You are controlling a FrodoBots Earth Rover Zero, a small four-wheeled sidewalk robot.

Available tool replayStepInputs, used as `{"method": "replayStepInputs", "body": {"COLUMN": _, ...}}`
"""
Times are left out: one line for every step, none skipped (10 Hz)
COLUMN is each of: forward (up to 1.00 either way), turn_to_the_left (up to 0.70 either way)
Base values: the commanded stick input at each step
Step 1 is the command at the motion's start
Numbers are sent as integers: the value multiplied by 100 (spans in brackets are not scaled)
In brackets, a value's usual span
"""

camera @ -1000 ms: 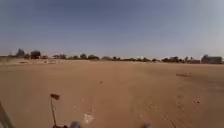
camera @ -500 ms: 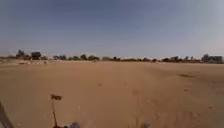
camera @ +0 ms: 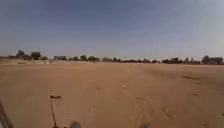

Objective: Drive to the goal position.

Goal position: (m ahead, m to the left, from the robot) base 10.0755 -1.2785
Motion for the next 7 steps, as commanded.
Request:
{"method": "replayStepInputs", "body": {"forward": 50, "turn_to_the_left": 0}}
{"method": "replayStepInputs", "body": {"forward": 50, "turn_to_the_left": 0}}
{"method": "replayStepInputs", "body": {"forward": 50, "turn_to_the_left": 0}}
{"method": "replayStepInputs", "body": {"forward": 50, "turn_to_the_left": 0}}
{"method": "replayStepInputs", "body": {"forward": 50, "turn_to_the_left": 0}}
{"method": "replayStepInputs", "body": {"forward": 50, "turn_to_the_left": 0}}
{"method": "replayStepInputs", "body": {"forward": 50, "turn_to_the_left": 0}}
